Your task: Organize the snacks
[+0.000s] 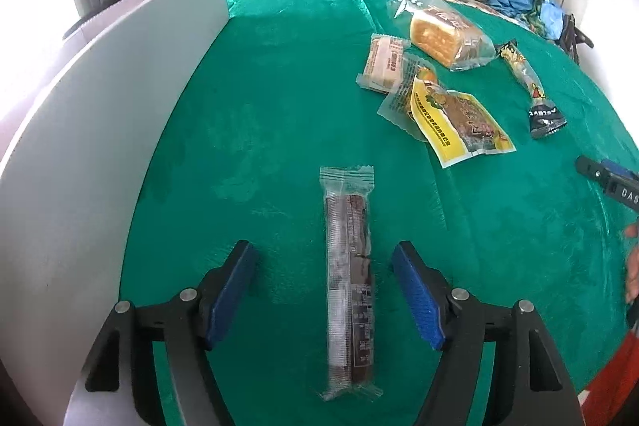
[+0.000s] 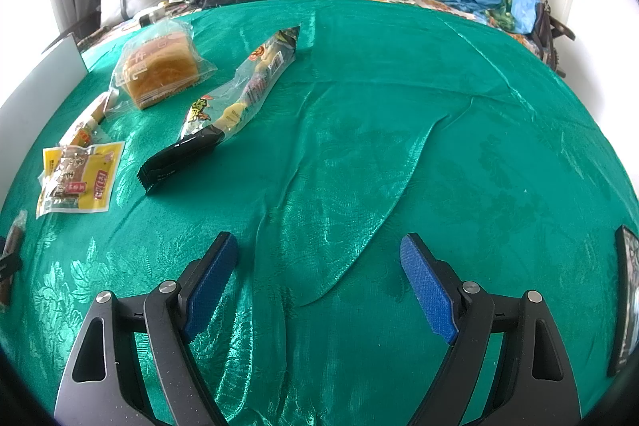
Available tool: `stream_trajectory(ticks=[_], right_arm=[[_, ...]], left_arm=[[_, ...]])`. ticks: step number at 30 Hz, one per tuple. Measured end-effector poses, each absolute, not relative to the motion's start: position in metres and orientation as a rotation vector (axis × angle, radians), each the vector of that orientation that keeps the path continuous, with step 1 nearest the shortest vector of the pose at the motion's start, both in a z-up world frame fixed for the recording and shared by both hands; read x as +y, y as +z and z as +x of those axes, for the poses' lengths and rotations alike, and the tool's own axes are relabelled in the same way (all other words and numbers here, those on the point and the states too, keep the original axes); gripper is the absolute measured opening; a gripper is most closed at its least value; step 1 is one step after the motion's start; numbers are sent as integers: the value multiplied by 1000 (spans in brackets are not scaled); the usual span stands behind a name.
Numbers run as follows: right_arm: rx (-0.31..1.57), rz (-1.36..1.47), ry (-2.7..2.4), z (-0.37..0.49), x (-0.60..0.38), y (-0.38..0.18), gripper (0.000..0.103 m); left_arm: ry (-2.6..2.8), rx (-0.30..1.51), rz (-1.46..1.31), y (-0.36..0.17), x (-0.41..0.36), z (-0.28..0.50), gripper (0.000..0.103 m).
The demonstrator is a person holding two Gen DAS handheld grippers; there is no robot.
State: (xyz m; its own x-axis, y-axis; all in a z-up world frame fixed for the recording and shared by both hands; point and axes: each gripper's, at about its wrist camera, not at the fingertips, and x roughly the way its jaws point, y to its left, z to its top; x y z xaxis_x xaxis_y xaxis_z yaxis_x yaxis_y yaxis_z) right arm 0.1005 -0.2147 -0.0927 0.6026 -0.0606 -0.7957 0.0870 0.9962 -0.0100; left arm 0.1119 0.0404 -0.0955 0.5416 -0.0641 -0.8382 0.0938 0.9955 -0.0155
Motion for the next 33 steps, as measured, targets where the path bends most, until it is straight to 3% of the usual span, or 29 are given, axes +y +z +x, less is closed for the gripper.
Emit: stream_trajectory(ticks=[11, 14, 16, 18, 22, 24, 30, 31, 32, 33], right_arm=[[921, 33, -84, 101, -215, -93, 86], [944, 25, -66, 101, -215, -92, 85], [1013, 47, -98, 105, -215, -83, 85], [963, 112, -19, 101, -199, -56, 85], [1003, 56, 208, 127, -122, -22, 85], [1079, 40, 293, 150, -77, -24, 85], [1076, -103, 344, 198, -4, -47, 82], [1101, -115, 384, 202, 2, -54, 76], [1139, -166, 425, 202, 6, -60, 52], [1167, -242, 451, 198, 10, -67, 45]], left_arm=[[-117, 965, 43, -97, 43, 106, 76], [-128, 961, 47, -95, 47, 101, 58], [-140, 958, 48, -93, 50, 98, 38], [-142, 954, 47, -92, 52, 97, 22], [-144, 951, 1, -92, 58, 97, 19], [-148, 950, 0, -92, 58, 96, 19], [-176, 938, -5, -92, 63, 88, 19], [-180, 939, -9, -92, 64, 88, 19], [-184, 941, -18, -92, 66, 89, 19], [-187, 943, -28, -92, 67, 89, 19]])
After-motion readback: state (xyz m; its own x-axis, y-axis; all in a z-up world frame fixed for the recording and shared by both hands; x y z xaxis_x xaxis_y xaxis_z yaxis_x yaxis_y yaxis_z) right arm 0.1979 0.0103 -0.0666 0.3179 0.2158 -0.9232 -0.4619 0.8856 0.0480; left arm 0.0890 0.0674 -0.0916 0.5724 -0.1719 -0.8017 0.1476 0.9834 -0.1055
